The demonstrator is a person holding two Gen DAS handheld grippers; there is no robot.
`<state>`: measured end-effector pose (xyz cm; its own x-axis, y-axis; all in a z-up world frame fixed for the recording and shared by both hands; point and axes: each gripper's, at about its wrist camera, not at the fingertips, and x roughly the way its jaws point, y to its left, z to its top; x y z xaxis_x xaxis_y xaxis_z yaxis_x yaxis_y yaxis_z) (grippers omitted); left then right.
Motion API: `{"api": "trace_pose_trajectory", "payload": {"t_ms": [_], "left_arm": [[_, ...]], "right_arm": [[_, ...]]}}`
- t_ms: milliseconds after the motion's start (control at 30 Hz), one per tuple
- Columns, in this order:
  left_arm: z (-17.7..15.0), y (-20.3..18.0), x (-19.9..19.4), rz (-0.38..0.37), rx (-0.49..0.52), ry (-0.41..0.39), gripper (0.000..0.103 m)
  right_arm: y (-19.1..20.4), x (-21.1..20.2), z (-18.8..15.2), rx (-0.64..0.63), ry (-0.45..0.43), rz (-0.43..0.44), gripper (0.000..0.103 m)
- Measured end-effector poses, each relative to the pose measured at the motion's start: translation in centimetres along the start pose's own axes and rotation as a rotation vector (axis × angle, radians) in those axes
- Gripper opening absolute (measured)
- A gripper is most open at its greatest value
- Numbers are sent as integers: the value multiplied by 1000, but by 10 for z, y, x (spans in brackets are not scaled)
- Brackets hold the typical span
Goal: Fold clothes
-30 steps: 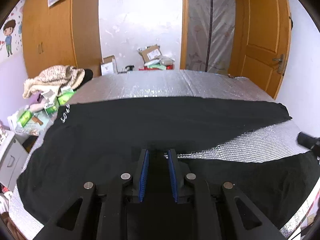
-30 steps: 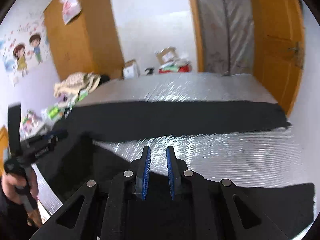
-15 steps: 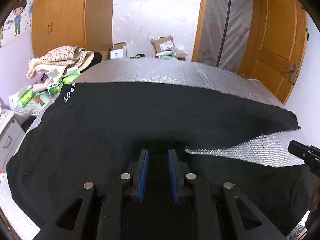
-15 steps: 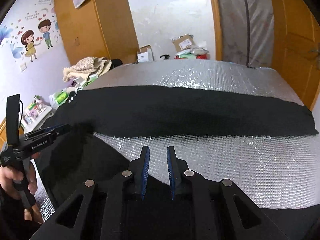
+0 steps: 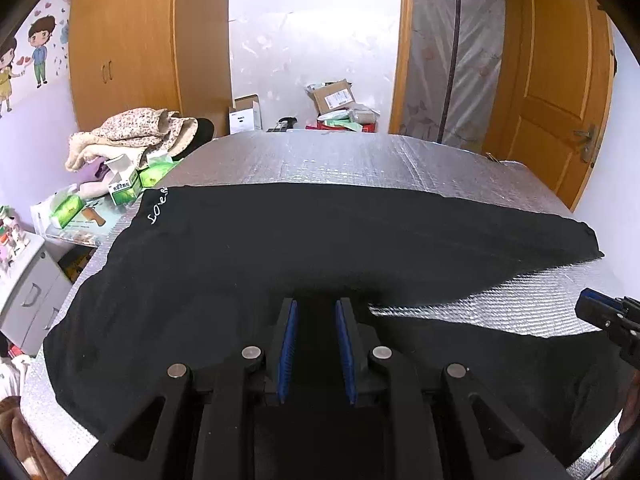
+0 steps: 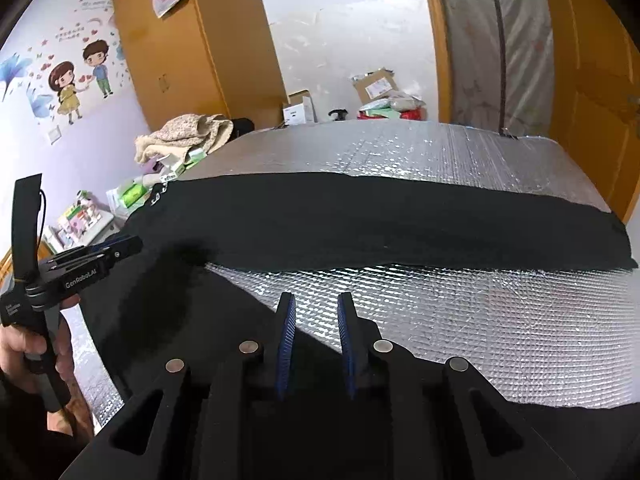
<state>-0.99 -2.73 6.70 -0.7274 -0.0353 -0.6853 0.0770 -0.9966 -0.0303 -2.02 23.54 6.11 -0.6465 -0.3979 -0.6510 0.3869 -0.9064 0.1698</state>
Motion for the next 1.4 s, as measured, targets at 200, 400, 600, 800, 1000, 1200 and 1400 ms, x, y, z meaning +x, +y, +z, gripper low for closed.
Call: {"api": "trace_pose_trajectory", "payload": {"t_ms": [200, 400, 600, 800, 1000, 1200, 1400], "left_arm": [[-12, -4, -17, 15, 11, -5, 20], [-26, -3, -34, 44, 26, -11, 20], [-34, 4, -42, 81, 49, -26, 20], [-28, 13, -35, 103, 68, -46, 20], [-12, 31, -18, 109, 30, -31, 20], [4, 36, 1, 109, 58, -18, 20], [8, 39, 10, 113, 58, -5, 20]], "right_arm": [[11, -10, -13, -21, 16, 2, 30], [16, -23, -30, -28, 16, 19, 34], [20, -36, -35, -26, -56, 84, 38], [33, -22, -27, -92, -52, 98, 38], [50, 7, -4, -153, 27, 103, 38], [69, 28, 17, -249, 80, 135, 38], [65, 40, 23, -213, 91, 160, 38]]}}
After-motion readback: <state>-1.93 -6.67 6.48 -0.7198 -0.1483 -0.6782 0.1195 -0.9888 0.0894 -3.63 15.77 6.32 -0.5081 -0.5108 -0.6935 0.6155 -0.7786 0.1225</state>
